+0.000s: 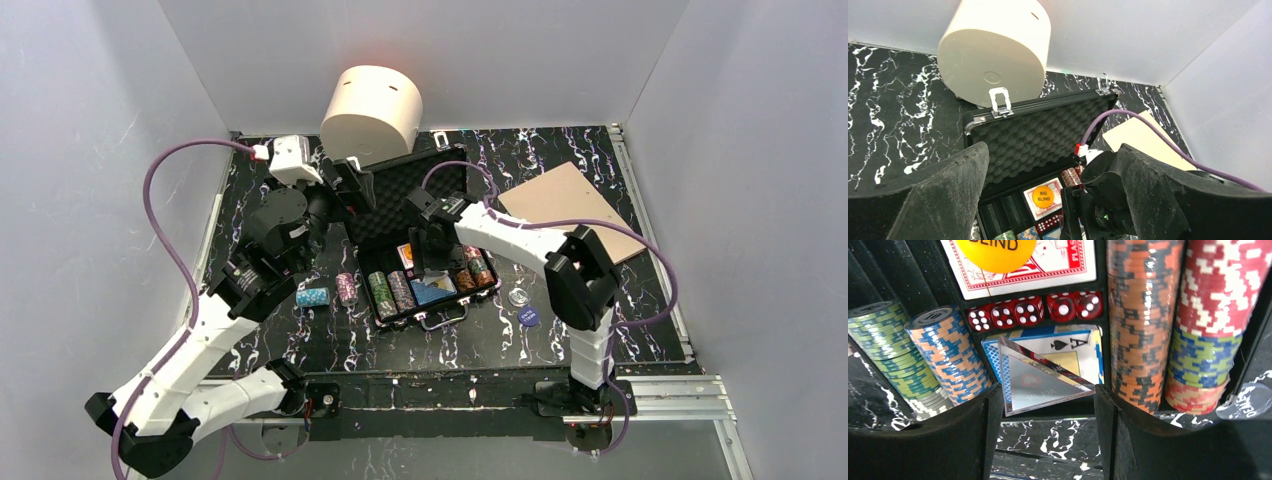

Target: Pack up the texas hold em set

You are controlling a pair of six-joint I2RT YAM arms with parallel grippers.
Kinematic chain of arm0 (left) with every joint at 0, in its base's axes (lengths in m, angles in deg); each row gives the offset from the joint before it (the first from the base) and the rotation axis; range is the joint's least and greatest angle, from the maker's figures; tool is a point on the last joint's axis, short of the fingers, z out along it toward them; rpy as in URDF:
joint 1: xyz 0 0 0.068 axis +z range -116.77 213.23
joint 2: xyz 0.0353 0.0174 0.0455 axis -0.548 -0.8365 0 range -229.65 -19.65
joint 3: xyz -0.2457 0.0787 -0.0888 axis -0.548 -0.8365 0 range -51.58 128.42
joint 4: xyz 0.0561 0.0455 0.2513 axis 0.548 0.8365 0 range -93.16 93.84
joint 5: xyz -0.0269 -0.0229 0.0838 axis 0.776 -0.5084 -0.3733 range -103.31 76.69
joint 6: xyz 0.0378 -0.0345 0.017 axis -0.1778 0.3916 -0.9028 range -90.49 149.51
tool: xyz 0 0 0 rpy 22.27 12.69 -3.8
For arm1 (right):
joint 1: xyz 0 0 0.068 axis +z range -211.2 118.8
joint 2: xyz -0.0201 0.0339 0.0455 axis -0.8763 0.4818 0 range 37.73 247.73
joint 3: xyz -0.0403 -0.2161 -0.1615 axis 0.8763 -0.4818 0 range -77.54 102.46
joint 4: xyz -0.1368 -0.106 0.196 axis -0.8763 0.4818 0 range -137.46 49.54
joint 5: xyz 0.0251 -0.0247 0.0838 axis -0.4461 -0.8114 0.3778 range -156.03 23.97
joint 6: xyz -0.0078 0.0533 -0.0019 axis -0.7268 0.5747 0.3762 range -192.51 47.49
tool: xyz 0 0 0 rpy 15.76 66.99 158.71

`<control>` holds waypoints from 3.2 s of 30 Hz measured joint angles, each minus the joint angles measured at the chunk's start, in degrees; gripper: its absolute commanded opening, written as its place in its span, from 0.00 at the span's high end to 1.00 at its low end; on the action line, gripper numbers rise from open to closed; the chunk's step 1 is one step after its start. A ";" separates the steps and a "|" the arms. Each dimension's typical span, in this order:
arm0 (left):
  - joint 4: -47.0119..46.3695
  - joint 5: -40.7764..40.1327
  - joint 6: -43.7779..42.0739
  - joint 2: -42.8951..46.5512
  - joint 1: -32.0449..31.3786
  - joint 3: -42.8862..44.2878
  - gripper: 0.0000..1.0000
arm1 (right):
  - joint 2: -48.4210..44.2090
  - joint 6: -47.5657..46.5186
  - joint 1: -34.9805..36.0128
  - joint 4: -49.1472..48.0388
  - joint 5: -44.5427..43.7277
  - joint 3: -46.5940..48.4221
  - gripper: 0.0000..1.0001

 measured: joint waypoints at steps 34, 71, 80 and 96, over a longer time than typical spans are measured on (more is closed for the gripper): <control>-0.46 -3.32 -2.75 2.01 0.00 -0.92 0.02 | -2.60 -2.78 -1.18 3.54 -4.11 3.69 0.42; -1.29 -1.62 -2.19 1.01 0.00 -1.55 0.02 | -16.20 4.63 -23.69 -8.68 -1.01 -34.56 0.33; -1.31 -1.62 -2.23 -0.22 0.00 -1.55 0.02 | -16.20 3.85 -24.09 -9.92 -0.72 -34.80 0.46; -1.31 -1.64 -2.69 -0.76 0.00 -1.55 0.02 | -16.22 3.32 -24.35 -6.58 -5.97 -32.98 0.48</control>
